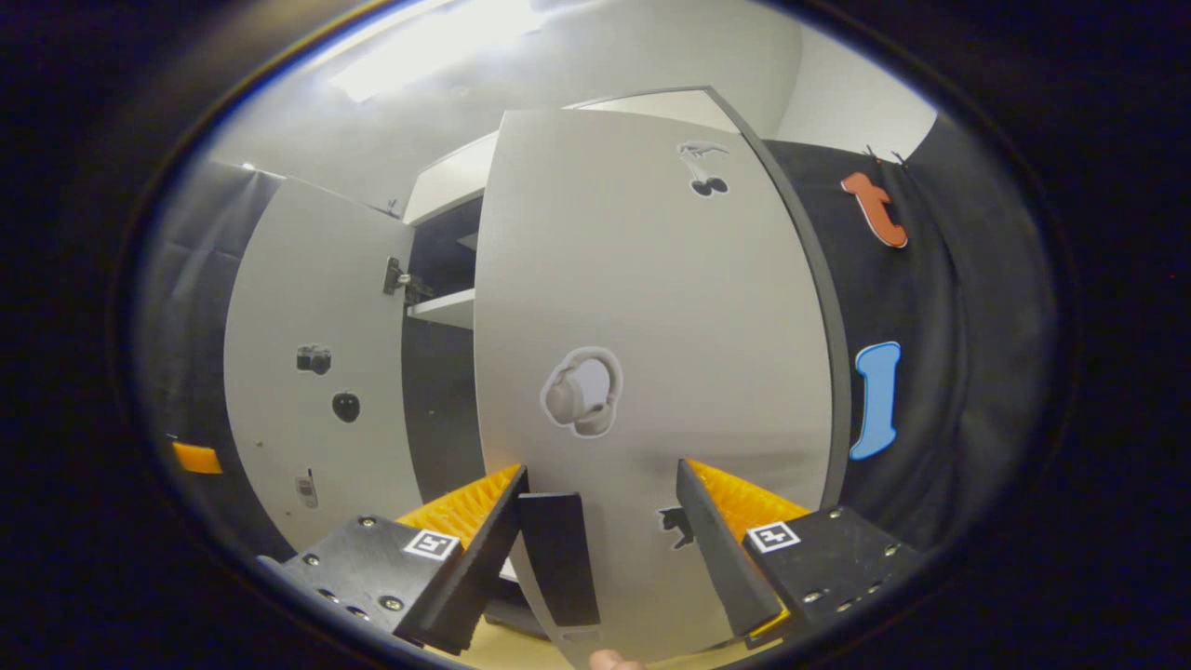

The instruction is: Grasp the bottle in the cabinet with the left hand and place it on the coaster, then close the right door with the right hand and the left door with the left hand.

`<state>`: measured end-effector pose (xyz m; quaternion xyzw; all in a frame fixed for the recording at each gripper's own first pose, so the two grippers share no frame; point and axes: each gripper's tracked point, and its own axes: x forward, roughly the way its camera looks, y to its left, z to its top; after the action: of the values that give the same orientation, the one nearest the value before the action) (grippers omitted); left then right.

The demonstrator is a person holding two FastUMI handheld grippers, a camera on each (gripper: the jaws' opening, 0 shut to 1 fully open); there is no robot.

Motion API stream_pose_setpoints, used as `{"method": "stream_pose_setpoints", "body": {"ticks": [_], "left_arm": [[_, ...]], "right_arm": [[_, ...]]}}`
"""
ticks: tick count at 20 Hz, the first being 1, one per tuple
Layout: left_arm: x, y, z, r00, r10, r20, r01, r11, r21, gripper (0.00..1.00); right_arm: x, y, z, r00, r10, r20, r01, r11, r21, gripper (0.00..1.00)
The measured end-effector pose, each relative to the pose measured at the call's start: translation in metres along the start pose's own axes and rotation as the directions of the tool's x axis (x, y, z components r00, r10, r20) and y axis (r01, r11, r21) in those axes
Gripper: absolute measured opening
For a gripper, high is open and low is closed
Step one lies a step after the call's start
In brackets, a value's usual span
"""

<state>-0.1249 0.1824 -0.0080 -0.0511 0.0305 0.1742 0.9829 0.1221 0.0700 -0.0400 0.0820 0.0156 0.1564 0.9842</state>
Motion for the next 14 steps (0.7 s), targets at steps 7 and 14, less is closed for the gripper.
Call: {"method": "stream_pose_setpoints", "body": {"ticks": [7,14], "left_arm": [[0.003,0.004,0.001,1.000,0.009,0.003,-0.009,1.000,0.006,0.93],[0.005,0.009,0.001,1.000,0.025,0.001,-0.025,1.000,0.011,0.93]], "right_arm": [[0.025,0.007,-0.007,1.000,-0.014,-0.023,0.014,1.000,-0.009,0.97],[0.038,0.006,-0.010,0.999,-0.049,-0.019,0.048,0.997,-0.064,0.98]]}}
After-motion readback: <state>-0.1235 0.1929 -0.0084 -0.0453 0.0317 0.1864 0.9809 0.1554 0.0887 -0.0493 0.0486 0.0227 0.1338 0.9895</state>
